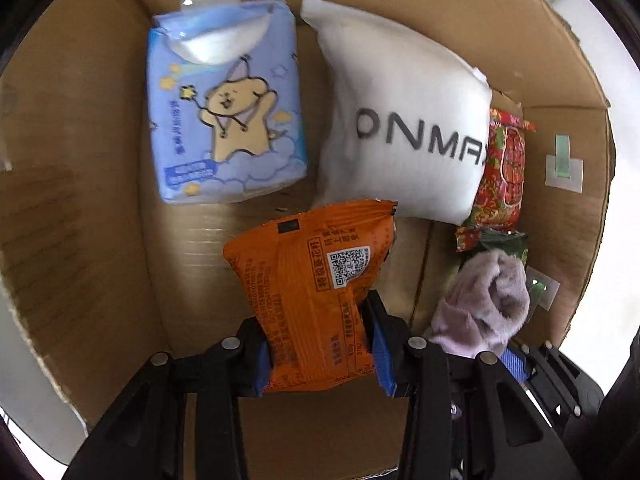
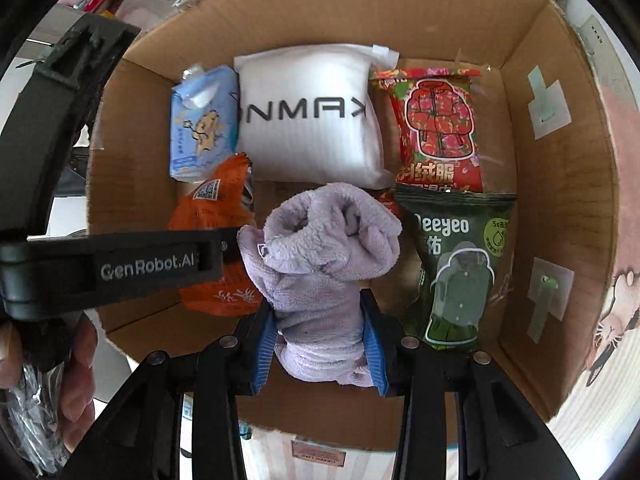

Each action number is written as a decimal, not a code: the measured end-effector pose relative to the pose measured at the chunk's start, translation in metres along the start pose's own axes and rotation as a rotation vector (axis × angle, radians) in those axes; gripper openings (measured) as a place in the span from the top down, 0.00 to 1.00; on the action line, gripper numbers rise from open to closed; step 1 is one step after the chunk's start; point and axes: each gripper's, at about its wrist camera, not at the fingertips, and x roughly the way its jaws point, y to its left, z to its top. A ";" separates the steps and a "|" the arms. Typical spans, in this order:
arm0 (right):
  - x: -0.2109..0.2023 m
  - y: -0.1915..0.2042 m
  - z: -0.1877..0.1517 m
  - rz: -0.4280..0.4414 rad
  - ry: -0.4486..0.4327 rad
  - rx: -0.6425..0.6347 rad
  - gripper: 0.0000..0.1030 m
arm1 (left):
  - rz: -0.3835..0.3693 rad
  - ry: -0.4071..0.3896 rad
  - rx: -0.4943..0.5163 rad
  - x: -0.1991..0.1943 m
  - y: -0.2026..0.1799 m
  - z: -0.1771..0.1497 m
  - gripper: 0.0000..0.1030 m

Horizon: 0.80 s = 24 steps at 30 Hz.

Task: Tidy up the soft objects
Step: 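Carry both items into the box and open both tools to release them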

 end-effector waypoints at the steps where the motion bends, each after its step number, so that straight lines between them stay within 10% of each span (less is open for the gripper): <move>1: 0.002 -0.001 0.003 -0.004 0.002 0.001 0.60 | -0.002 0.002 0.006 0.001 -0.002 0.000 0.63; 13: -0.022 -0.001 0.010 -0.007 -0.008 -0.005 0.34 | 0.009 -0.086 0.015 -0.049 -0.030 -0.014 0.39; 19: -0.055 0.003 -0.004 -0.097 -0.072 -0.040 0.03 | 0.118 -0.292 0.061 -0.095 -0.041 -0.057 0.12; 24: -0.079 0.005 -0.028 -0.174 -0.154 -0.047 0.00 | 0.234 -0.468 0.061 -0.125 -0.030 -0.096 0.01</move>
